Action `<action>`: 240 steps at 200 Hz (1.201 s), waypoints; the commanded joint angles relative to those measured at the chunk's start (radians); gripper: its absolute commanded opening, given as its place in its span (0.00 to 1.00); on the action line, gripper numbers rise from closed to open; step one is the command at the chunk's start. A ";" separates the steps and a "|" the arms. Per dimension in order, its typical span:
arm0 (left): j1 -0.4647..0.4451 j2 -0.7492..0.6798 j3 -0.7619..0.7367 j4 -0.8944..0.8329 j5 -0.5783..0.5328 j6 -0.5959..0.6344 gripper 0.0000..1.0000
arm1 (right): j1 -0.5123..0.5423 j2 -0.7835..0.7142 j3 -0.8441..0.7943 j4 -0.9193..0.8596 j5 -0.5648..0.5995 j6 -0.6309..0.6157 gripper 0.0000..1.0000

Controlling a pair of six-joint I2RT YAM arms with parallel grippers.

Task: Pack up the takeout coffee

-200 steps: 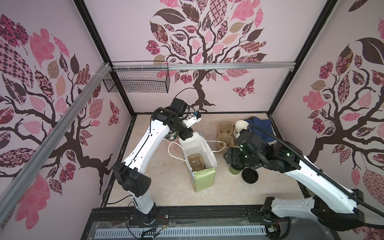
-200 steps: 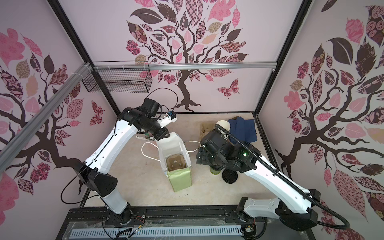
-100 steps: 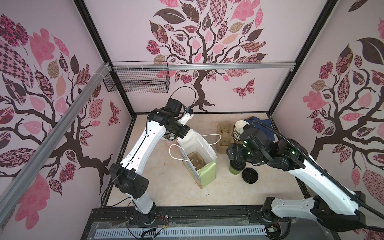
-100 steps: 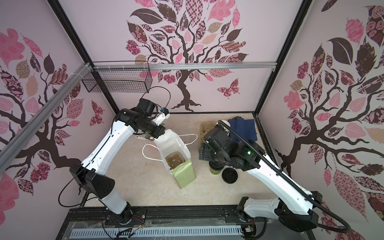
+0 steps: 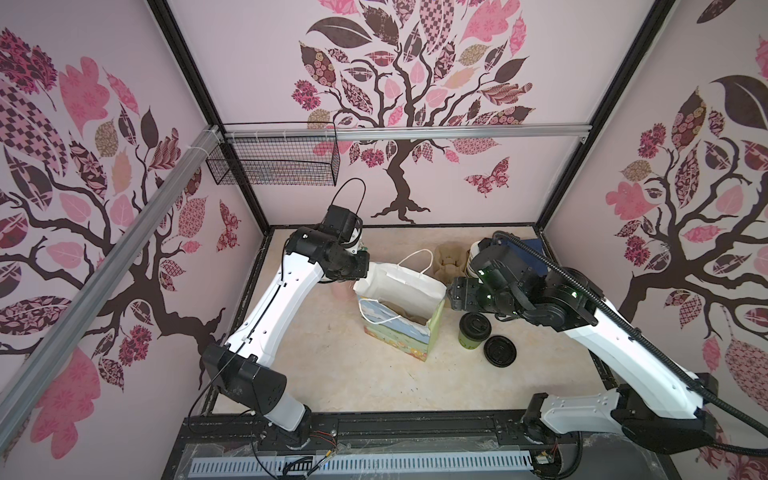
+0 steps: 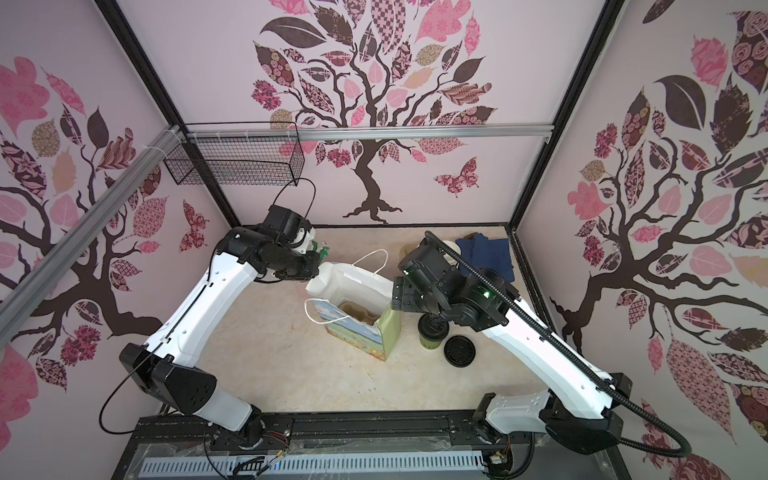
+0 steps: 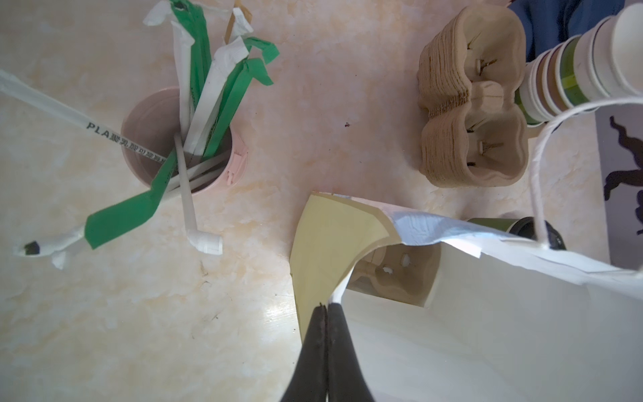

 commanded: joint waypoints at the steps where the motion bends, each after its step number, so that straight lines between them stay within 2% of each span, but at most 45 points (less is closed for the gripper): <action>1: 0.002 -0.061 -0.042 -0.023 -0.008 -0.126 0.00 | -0.006 0.015 0.038 -0.008 0.022 -0.010 0.82; 38: 0.002 -0.083 -0.050 -0.039 -0.027 -0.204 0.00 | -0.008 0.030 0.051 -0.005 0.019 -0.013 0.82; 108: 0.003 -0.128 -0.138 -0.019 -0.055 -0.210 0.00 | -0.010 0.038 0.055 -0.013 0.011 -0.015 0.82; 194: 0.014 -0.161 -0.115 -0.057 -0.097 -0.282 0.00 | -0.014 0.052 0.075 -0.036 0.001 -0.016 0.82; 233: 0.014 -0.183 -0.151 -0.065 -0.105 -0.303 0.00 | -0.014 0.050 0.070 -0.036 -0.001 -0.012 0.82; 240: 0.014 -0.189 -0.153 -0.064 -0.105 -0.306 0.05 | -0.014 0.049 0.068 -0.037 -0.001 -0.011 0.82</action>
